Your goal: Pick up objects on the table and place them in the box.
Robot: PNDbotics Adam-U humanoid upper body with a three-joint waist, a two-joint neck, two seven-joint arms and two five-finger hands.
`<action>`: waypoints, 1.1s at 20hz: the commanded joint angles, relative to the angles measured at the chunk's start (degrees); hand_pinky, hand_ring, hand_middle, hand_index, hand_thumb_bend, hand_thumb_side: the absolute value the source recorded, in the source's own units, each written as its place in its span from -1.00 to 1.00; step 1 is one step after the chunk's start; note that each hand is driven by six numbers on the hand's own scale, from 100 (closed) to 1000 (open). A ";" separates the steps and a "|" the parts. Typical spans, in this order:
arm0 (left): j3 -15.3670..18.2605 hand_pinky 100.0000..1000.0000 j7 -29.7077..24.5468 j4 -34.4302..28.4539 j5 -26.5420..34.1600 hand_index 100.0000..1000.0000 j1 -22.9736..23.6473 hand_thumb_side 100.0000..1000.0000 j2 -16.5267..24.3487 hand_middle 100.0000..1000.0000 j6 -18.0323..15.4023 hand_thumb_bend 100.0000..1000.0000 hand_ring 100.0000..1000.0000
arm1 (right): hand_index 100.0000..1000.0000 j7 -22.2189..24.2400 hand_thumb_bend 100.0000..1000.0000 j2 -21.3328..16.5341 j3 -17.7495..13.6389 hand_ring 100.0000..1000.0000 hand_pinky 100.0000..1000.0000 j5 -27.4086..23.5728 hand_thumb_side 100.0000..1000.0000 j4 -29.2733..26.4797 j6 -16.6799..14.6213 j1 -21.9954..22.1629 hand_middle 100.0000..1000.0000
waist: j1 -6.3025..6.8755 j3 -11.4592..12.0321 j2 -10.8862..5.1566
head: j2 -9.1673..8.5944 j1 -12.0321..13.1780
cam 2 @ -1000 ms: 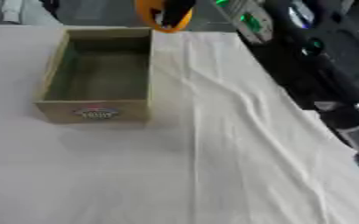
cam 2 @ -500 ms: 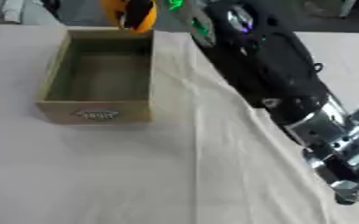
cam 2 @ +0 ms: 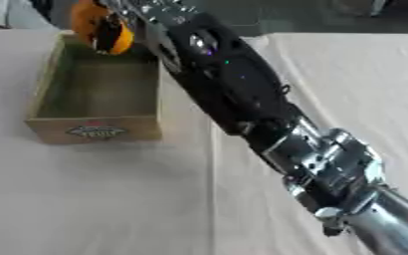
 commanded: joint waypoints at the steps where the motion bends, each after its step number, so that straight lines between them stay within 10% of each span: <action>1: 0.01 0.25 -0.33 -0.93 0.26 0.73 -1.04 0.78 0.53 0.22 -0.10 -1.00 0.32 | 0.22 -2.54 -1.00 1.82 -1.39 0.69 0.62 1.34 -0.45 2.29 -0.17 -0.35 -0.01 | 0.33 0.37 -0.89 | -0.89 -0.69; 14: 0.02 0.25 -0.38 -0.93 0.37 0.73 -1.31 0.78 0.20 0.22 -0.08 -1.00 0.33 | 0.40 -9.78 -1.00 6.49 -4.02 0.75 0.69 1.30 -0.51 11.54 -2.55 3.21 0.21 | 0.16 0.86 -0.13 | -1.20 0.27; 17: 0.04 0.25 -0.38 -0.93 0.36 0.73 -1.30 0.78 0.20 0.22 -0.06 -1.00 0.33 | 0.56 -9.61 -1.00 6.63 -4.38 0.78 0.72 1.99 -0.81 12.63 -3.52 3.28 0.34 | 0.09 0.87 -0.07 | -1.26 0.56; 22: 0.05 0.25 -0.36 -0.93 0.36 0.73 -1.22 0.78 0.19 0.22 0.00 -1.00 0.33 | 0.76 -8.62 -1.00 6.34 -5.08 0.84 0.75 3.55 -0.56 12.69 -2.70 2.83 0.49 | 0.00 0.84 -0.07 | -1.20 0.80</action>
